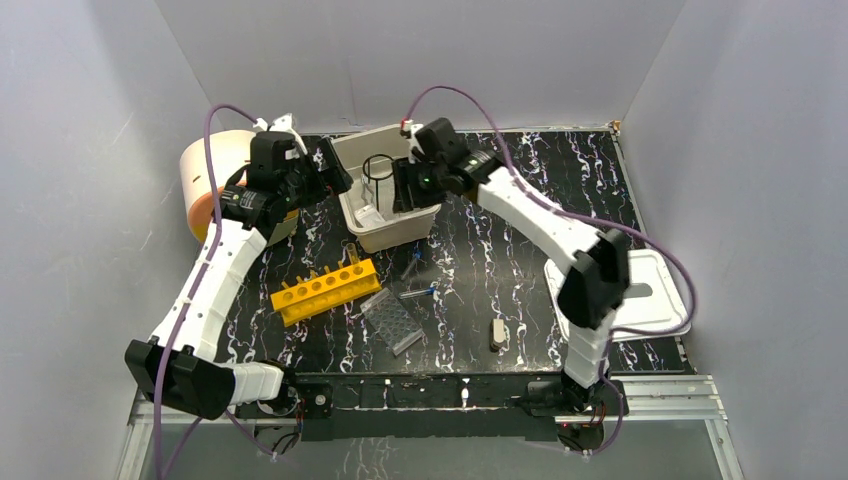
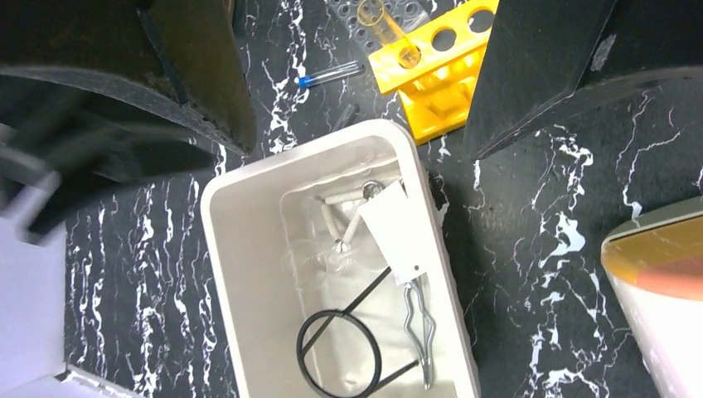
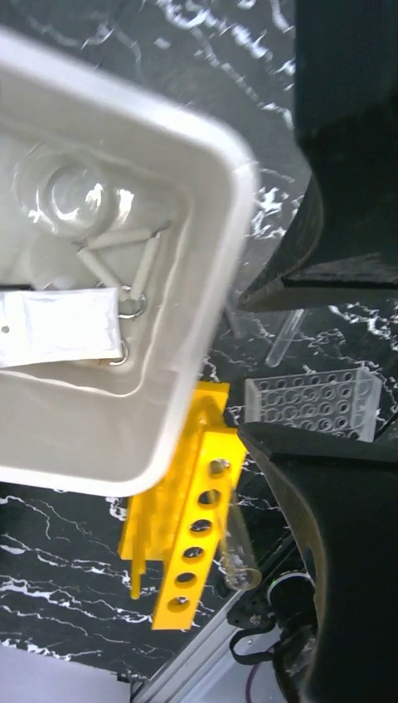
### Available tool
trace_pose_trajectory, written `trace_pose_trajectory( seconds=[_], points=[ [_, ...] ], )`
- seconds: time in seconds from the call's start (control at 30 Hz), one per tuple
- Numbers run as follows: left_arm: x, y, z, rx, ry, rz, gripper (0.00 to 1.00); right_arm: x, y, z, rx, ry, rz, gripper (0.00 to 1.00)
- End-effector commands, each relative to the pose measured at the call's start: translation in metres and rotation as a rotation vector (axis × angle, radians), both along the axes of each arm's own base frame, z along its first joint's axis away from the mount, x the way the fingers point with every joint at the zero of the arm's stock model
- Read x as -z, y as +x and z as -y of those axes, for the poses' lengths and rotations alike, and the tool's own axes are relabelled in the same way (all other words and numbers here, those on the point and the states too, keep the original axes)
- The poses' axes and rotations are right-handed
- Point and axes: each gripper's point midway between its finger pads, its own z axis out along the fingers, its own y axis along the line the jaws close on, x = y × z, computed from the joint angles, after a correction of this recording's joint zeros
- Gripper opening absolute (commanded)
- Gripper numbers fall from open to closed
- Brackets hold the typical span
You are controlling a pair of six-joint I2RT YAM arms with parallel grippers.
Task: Organize the chemistry lab equipment
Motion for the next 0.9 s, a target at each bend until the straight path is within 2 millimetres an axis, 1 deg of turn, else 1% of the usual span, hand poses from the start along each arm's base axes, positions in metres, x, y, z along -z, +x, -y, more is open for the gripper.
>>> trace_pose_trajectory(
  seconds=[0.0, 0.03, 0.07, 0.1, 0.17, 0.3, 0.4, 0.5, 0.63, 0.67, 0.77, 0.87],
  points=[
    [0.003, -0.019, -0.004, 0.005, -0.011, -0.009, 0.93, -0.042, -0.014, 0.044, 0.080, 0.048, 0.142, 0.63],
    [0.005, -0.021, -0.001, 0.022, -0.023, -0.017, 0.91, -0.036, -0.020, 0.052, 0.081, 0.036, 0.140, 0.64],
    [0.008, -0.023, 0.002, 0.034, -0.032, -0.026, 0.90, -0.019, -0.029, 0.062, 0.085, 0.002, 0.115, 0.64],
    [0.009, -0.024, 0.003, 0.036, -0.035, -0.031, 0.90, -0.007, -0.036, 0.068, 0.085, -0.019, 0.090, 0.65],
    [0.011, -0.024, 0.003, 0.036, -0.037, -0.036, 0.89, 0.011, -0.041, 0.073, 0.092, -0.040, 0.062, 0.65],
    [0.014, -0.025, 0.003, 0.034, -0.040, -0.045, 0.86, 0.032, -0.042, 0.074, 0.100, -0.057, 0.034, 0.65],
    [0.019, -0.025, 0.003, 0.029, -0.038, -0.062, 0.82, 0.047, -0.040, 0.068, 0.098, -0.059, 0.016, 0.64],
    [0.029, -0.026, 0.002, 0.024, -0.033, -0.089, 0.78, 0.053, -0.032, 0.057, 0.097, -0.043, 0.007, 0.63],
    [0.043, -0.026, 0.002, 0.019, -0.027, -0.127, 0.75, 0.054, -0.018, 0.041, 0.109, -0.010, 0.002, 0.63],
    [0.046, -0.026, 0.002, 0.017, -0.026, -0.137, 0.75, 0.051, -0.014, 0.037, 0.115, 0.003, 0.006, 0.63],
    [0.056, -0.024, 0.002, 0.011, -0.021, -0.162, 0.74, 0.051, -0.003, 0.034, 0.165, 0.007, 0.011, 0.63],
    [0.065, -0.022, 0.005, 0.015, -0.024, -0.188, 0.74, 0.052, 0.010, 0.039, 0.237, -0.016, 0.036, 0.63]
  ],
)
